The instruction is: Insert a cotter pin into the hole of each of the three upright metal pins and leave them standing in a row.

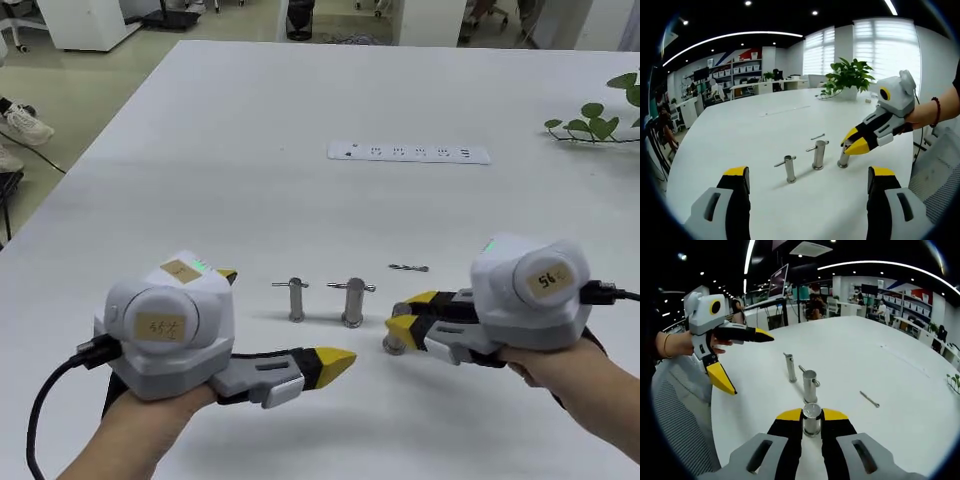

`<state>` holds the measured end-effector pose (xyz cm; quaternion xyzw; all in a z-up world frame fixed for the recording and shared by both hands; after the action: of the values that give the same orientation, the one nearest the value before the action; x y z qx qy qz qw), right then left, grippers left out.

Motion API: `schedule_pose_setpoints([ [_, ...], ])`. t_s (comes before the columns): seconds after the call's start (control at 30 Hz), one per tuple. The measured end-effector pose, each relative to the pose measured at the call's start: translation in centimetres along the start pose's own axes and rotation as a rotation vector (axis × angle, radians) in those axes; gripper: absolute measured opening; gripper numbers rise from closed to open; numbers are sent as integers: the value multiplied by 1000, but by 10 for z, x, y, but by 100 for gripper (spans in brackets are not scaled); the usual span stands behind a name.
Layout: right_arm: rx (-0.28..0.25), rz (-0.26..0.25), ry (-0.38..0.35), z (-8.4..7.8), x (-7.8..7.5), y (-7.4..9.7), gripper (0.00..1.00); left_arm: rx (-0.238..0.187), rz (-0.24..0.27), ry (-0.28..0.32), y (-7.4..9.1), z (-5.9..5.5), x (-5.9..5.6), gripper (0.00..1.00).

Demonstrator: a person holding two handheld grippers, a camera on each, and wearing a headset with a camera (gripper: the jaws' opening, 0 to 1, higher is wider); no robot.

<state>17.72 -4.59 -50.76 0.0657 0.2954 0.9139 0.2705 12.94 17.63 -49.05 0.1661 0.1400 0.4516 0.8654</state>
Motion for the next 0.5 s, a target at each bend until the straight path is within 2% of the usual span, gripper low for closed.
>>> schedule_pose_setpoints([
  [0.27,-5,-13,11,-1,2,0,9,5,-3,-4,0,-1,-1,98],
  [0.5,6,3,13,-1,1,1,12,16,-6,-15,-1,-2,-4,98],
])
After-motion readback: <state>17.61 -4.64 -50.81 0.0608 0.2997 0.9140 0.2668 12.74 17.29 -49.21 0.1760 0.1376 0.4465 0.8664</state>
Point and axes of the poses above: the centre of the closed fingertips' face, and the gripper's own axes: y roughly backward along the fingers, x roughly to its left, z roughly out of its top, the point moved 10 cm from there along y, roughly backward along the fingers, and after that the axes turned 3 degrees about y, right-handed, at the moved point
